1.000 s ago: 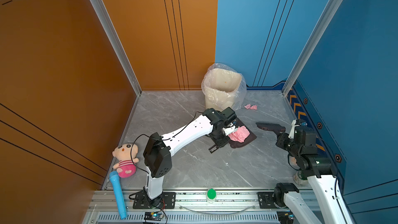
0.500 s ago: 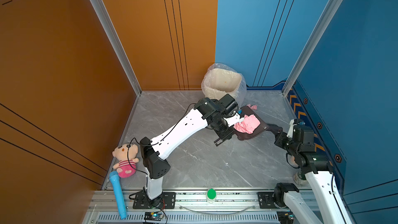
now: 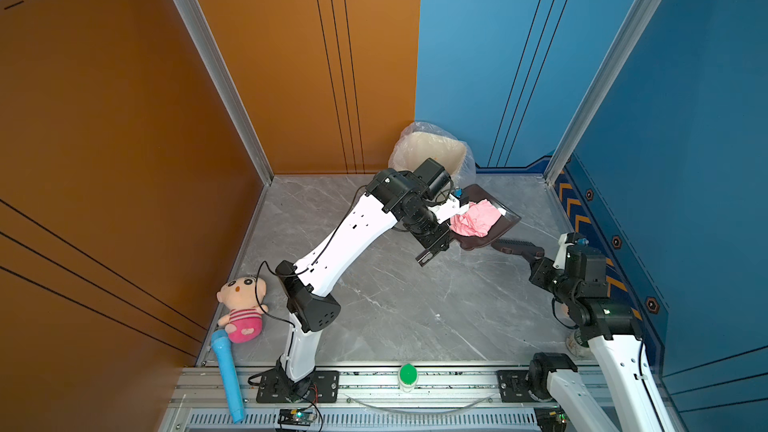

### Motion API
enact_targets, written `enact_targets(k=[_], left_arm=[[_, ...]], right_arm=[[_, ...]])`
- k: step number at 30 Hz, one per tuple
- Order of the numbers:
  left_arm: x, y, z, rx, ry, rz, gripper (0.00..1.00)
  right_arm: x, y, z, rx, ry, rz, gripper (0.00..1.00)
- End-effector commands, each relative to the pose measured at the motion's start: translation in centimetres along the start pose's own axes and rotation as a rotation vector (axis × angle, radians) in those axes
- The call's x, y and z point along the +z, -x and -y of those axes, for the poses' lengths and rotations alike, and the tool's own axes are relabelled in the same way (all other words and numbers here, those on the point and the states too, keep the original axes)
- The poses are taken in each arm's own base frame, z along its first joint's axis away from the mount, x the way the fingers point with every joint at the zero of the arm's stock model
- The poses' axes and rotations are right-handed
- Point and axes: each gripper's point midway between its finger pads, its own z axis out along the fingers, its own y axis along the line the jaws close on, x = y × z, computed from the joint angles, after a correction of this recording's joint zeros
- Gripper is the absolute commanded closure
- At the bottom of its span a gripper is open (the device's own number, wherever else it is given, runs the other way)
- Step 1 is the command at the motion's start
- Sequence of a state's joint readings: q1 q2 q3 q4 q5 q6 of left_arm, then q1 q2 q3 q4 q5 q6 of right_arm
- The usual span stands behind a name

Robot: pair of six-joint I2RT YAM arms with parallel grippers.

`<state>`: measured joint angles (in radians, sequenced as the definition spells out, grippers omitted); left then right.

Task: Sweep away the paper scraps from the table
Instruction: 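Lift the loaded dustpan toward the bin with the left gripper while the right withdraws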

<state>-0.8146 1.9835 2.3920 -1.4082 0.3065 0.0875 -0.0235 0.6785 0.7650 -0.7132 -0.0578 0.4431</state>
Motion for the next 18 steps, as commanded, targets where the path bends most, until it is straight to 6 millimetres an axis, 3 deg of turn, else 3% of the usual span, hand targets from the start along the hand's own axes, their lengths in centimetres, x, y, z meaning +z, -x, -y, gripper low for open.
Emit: enact_targets(k=[1,18], left_arm=[[-0.8,0.8,-0.1,-0.032,-0.053,0.03,1.0],[-1.9,3.7,-6.1,-0.155,-0.052,0.144,1.0]], right_arm=[[0.3,0.7,-0.5,0.004,0.03,0.027,1.0],[1.3,0.8,-0.3,0.017,0.014,0.021,1.0]])
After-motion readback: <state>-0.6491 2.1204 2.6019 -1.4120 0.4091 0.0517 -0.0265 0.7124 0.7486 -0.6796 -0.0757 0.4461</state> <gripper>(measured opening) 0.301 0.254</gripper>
